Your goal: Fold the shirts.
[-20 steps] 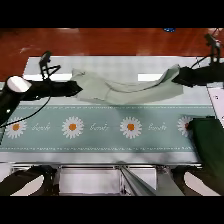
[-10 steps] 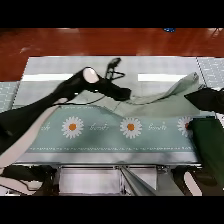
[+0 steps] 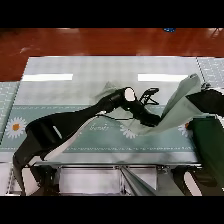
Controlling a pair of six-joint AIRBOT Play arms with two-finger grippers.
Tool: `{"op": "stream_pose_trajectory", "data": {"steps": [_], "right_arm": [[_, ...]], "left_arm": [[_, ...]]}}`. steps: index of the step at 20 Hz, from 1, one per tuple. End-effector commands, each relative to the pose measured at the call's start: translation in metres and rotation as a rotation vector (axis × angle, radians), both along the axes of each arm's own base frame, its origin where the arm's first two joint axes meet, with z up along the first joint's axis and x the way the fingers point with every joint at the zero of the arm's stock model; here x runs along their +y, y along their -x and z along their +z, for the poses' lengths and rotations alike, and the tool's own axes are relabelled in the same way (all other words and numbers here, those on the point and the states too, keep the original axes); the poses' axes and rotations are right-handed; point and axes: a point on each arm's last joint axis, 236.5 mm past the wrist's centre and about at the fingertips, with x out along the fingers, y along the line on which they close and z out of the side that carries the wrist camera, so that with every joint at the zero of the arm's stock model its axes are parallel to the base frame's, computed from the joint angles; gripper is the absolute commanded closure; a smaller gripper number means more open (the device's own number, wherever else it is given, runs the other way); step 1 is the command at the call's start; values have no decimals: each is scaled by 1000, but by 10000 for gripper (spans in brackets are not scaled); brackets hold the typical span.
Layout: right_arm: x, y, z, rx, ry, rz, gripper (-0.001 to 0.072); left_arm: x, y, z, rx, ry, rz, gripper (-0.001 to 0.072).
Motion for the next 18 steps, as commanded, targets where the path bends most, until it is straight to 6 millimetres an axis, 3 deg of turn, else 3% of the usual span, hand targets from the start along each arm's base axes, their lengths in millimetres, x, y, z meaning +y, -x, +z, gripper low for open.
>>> {"op": "stream_pose_trajectory", "data": {"steps": [1,3,6,8,9,11,13,15,18], "right_arm": [[7,-6,3,-1,-49,7,693],[26,-16,5,3,-125,73,693],[53,-43,6,-7,-234,150,693],[79,-66,-4,2,-243,214,693],[97,-79,-11,9,-239,251,693],[132,-106,-28,38,-240,300,693],[166,-130,-51,85,-234,352,693],[198,-148,-81,137,-223,398,693],[229,-167,-129,210,-210,423,693]], "left_arm": [[23,-39,30,-11,31,22,690],[77,-95,60,-82,9,108,690],[191,-162,114,-240,-101,254,690],[272,-191,158,-355,-168,401,690],[307,-197,183,-398,-168,475,690],[363,-189,223,-477,-164,586,689],[405,-166,248,-533,-173,679,689],[427,-139,257,-572,-179,737,689],[427,-104,247,-590,-156,785,689]]}}
